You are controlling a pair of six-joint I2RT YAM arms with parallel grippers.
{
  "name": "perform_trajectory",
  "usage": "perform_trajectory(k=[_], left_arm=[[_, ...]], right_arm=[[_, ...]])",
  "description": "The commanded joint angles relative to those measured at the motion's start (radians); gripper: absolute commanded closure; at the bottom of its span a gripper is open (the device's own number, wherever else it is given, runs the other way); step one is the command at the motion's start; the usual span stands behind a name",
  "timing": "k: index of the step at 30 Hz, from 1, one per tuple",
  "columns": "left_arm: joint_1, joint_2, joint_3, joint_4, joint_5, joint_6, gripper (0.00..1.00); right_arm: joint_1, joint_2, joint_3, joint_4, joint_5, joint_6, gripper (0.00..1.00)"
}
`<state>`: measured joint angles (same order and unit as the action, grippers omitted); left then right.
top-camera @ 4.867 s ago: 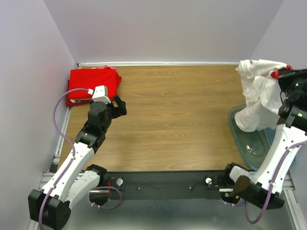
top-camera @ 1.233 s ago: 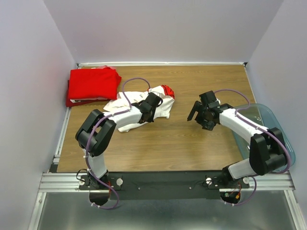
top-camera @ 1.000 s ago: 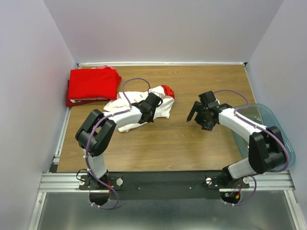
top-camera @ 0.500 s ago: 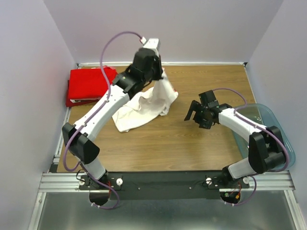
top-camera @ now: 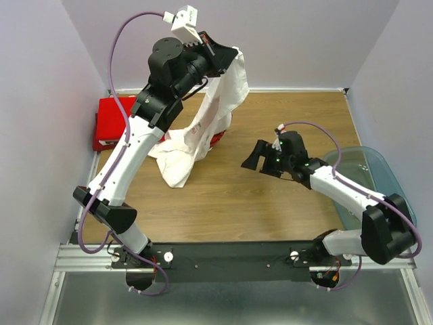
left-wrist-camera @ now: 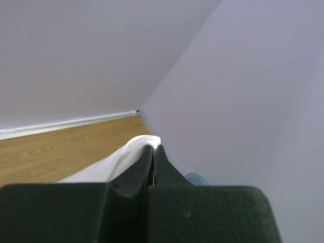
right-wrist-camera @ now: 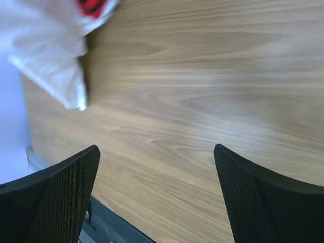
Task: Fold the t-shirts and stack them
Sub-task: Flatten the tshirt out
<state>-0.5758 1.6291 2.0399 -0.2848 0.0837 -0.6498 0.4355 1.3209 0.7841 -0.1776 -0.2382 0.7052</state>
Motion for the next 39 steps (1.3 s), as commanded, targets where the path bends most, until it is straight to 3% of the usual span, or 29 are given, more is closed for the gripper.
perform_trajectory(k=[1,7,17,29,39], left_arm=[[0.005,-0.020,0.032,0.145,0.103,-0.100,1.00],[0.008,-0.029,0.060,0.187,0.143,-0.165,1.00],[0.025,-0.110,0.019,0.210,0.131,-0.200,1.00],[0.074,-0.160,-0.052,0.196,0.128,-0.183,1.00],[0.087,-0.167,-0.069,0.184,0.146,-0.182,1.00]], right_arm=[[0.126,0.033,0.032,0.162,-0.040,-0.023,0.00],[0.262,0.198,0.134,0.271,0.019,-0.079,0.00],[0.308,0.391,0.253,0.374,0.007,-0.119,0.03],[0.370,0.348,0.073,0.375,0.074,-0.082,0.03],[0.370,0.465,0.073,0.466,0.004,-0.107,0.05]])
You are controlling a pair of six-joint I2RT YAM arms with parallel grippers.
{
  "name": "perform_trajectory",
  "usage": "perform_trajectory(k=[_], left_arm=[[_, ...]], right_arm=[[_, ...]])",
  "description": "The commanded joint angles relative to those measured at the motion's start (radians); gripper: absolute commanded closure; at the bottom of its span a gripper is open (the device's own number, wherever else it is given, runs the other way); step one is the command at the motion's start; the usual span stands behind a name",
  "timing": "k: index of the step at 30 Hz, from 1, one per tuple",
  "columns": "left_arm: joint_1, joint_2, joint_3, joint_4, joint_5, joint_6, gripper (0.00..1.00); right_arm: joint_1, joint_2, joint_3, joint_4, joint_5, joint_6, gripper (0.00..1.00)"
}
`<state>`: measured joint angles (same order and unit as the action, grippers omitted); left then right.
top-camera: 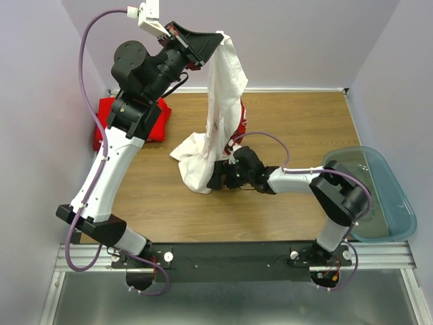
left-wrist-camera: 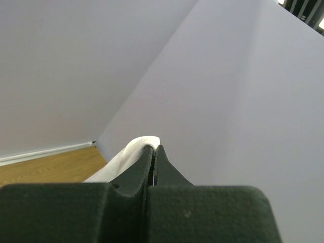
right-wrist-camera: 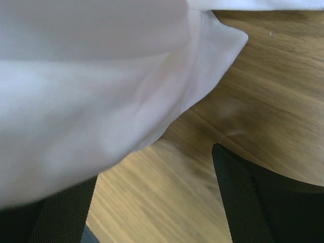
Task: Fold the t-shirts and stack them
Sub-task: Flatten the tshirt out
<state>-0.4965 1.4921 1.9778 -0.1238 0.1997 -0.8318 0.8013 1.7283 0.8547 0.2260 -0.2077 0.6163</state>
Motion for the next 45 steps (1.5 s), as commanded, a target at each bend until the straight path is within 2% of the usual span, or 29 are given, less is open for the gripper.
perform_trajectory(k=[1,5,7,8,10,11,13,14,15,16,19,20,21,24,27,30,31,35,39,40,41,42,44,45], left_arm=[[0.007,-0.032,-0.010,0.021,0.030,0.000,1.00],[0.010,-0.033,-0.008,0.018,0.029,-0.001,1.00],[0.010,-0.035,-0.008,0.018,0.030,-0.001,1.00],[0.012,-0.035,-0.008,0.015,0.030,-0.001,1.00],[0.012,-0.035,-0.008,0.012,0.030,0.003,1.00],[0.013,-0.035,-0.008,0.007,0.027,0.008,1.00],[0.025,-0.038,-0.008,-0.002,0.024,0.016,1.00],[0.033,-0.039,-0.008,-0.011,0.024,0.026,1.00],[0.044,-0.047,-0.008,-0.016,0.024,0.031,1.00],[0.076,-0.052,-0.011,-0.023,0.026,0.040,1.00],[0.145,-0.079,-0.033,-0.059,0.027,0.080,1.00],[0.168,-0.090,-0.062,-0.072,0.027,0.089,1.00],[0.220,-0.113,-0.082,-0.074,0.032,0.117,1.00],[0.320,-0.141,-0.180,-0.050,0.113,0.141,1.00],[0.396,-0.133,-0.246,-0.027,0.220,0.146,1.00],[0.440,-0.128,-0.275,-0.005,0.285,0.164,1.00],[0.447,-0.133,-0.293,0.013,0.296,0.175,1.00],[0.487,-0.188,-0.378,0.027,0.285,0.224,1.00],[0.519,-0.277,-0.511,-0.040,0.178,0.295,1.00],[0.520,-0.314,-0.540,-0.056,0.158,0.306,1.00],[0.521,-0.334,-0.610,-0.088,0.138,0.313,1.00],[0.520,-0.372,-0.649,-0.103,0.103,0.339,1.00],[0.521,-0.411,-0.754,-0.149,0.067,0.362,1.00],[0.520,-0.426,-0.787,-0.163,0.038,0.370,1.00]], right_arm=[[0.006,0.065,0.004,0.068,-0.032,-0.020,0.06],[0.018,0.106,0.015,0.095,-0.044,-0.018,0.11],[0.027,0.119,0.029,0.107,-0.051,-0.023,0.18],[0.032,0.134,0.035,0.116,-0.059,-0.021,0.25],[0.044,0.151,0.064,0.119,-0.064,-0.023,0.34],[0.045,0.160,0.073,0.118,-0.067,-0.026,0.45],[0.049,0.177,0.093,0.089,-0.062,-0.032,0.58],[0.049,0.174,0.098,0.075,-0.055,-0.036,0.81],[0.049,0.145,0.093,0.049,-0.012,-0.035,0.96],[0.049,0.120,0.081,0.038,0.016,-0.032,1.00],[0.045,0.024,0.035,-0.049,0.193,-0.038,1.00],[0.044,-0.052,0.032,-0.089,0.256,-0.044,0.99],[0.038,-0.091,0.030,-0.170,0.365,-0.056,0.99],[0.003,-0.255,0.029,-0.310,0.546,-0.107,0.99],[-0.097,-0.413,0.041,-0.396,0.635,-0.191,0.99],[-0.142,-0.522,0.081,-0.471,0.704,-0.259,0.99],[-0.142,-0.538,0.113,-0.488,0.717,-0.312,0.99],[-0.142,-0.590,0.152,-0.577,0.679,-0.360,1.00],[-0.134,-0.596,0.071,-0.691,0.561,-0.268,0.99],[-0.122,-0.598,0.044,-0.706,0.506,-0.203,1.00],[-0.113,-0.602,0.020,-0.720,0.479,-0.167,0.97],[-0.090,-0.607,-0.035,-0.738,0.440,-0.088,0.83],[-0.082,-0.645,-0.087,-0.743,0.398,-0.018,0.66],[-0.080,-0.664,-0.106,-0.748,0.386,0.012,0.51]])
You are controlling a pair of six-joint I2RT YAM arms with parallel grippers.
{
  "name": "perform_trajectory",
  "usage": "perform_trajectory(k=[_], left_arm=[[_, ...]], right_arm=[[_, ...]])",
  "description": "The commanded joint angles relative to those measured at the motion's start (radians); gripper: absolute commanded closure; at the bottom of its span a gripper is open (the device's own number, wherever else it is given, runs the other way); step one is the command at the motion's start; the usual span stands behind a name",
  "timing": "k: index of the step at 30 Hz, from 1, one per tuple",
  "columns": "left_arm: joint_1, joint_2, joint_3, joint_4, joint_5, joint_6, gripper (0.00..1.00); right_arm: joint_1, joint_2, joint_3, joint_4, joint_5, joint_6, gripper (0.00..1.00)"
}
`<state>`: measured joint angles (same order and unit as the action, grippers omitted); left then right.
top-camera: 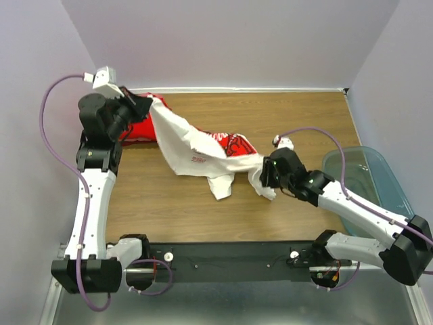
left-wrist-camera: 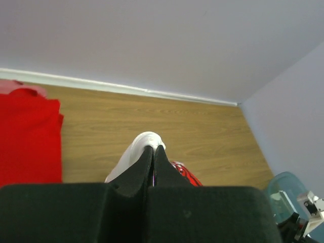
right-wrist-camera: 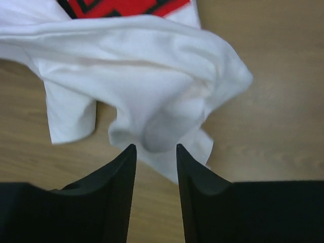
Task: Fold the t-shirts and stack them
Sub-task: Flatten the tshirt out
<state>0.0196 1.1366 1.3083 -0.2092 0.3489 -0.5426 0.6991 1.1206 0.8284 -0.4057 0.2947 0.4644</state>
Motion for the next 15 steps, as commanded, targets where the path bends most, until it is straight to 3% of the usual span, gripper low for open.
perform_trajectory(k=[1,2,3,5,9,15], left_arm=[[0.005,-0.102,-0.147,-0.088,-0.120,0.096,1.00],[0.003,-0.118,-0.202,-0.101,-0.126,0.099,1.00],[0.005,-0.147,-0.228,-0.101,-0.136,0.102,1.00],[0.005,-0.172,-0.292,-0.099,-0.142,0.102,1.00],[0.006,-0.196,-0.354,-0.095,-0.127,0.096,1.00],[0.005,-0.184,-0.348,-0.085,-0.119,0.105,1.00]], right_arm=[[0.020,-0.079,-0.109,-0.116,-0.103,0.221,0.43],[0.019,-0.100,-0.115,-0.119,-0.077,0.249,0.35],[0.019,-0.135,-0.120,-0.131,-0.010,0.284,0.21],[0.013,-0.148,-0.126,-0.134,0.052,0.301,0.15],[-0.076,-0.018,-0.110,-0.086,0.090,0.295,0.25],[-0.163,0.108,-0.114,0.091,-0.006,0.244,0.27]])
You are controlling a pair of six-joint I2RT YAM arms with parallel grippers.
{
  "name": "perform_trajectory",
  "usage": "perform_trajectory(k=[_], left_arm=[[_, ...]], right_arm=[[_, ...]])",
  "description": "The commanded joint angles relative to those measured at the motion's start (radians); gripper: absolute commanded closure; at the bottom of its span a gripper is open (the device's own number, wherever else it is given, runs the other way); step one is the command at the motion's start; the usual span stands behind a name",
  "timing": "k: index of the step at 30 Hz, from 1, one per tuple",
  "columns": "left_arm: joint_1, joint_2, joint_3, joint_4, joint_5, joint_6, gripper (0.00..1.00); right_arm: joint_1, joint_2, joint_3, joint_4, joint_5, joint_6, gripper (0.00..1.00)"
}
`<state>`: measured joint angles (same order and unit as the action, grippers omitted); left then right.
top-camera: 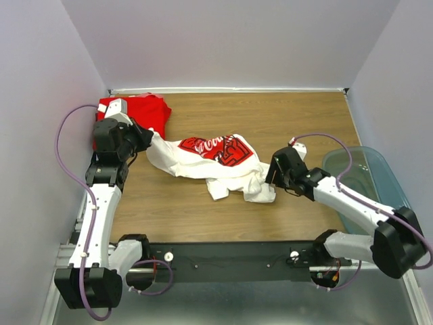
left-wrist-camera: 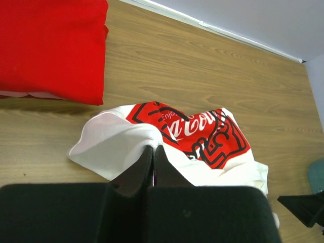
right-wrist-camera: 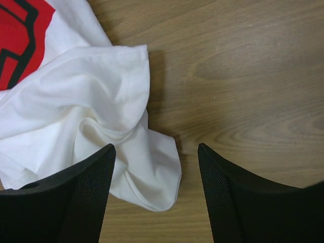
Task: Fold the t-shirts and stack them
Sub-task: Flatten the tshirt out
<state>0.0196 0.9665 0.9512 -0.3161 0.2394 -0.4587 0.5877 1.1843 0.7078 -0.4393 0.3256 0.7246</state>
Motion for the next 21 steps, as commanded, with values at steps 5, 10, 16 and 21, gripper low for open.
perform_trajectory(k=[5,10,16,21], left_arm=[[0.006,-0.012,0.006,0.023,0.009,0.025,1.00],[0.006,-0.028,-0.022,0.032,0.011,0.012,1.00],[0.006,-0.034,-0.029,0.028,0.006,0.011,1.00],[0.005,-0.032,-0.028,0.029,0.005,0.014,1.00]], right_arm=[[-0.198,0.083,-0.017,0.270,-0.179,-0.068,0.27],[-0.275,0.150,-0.034,0.392,-0.364,-0.097,0.28],[-0.284,0.248,-0.011,0.432,-0.447,-0.116,0.31],[-0.301,0.331,-0.005,0.474,-0.479,-0.126,0.34]])
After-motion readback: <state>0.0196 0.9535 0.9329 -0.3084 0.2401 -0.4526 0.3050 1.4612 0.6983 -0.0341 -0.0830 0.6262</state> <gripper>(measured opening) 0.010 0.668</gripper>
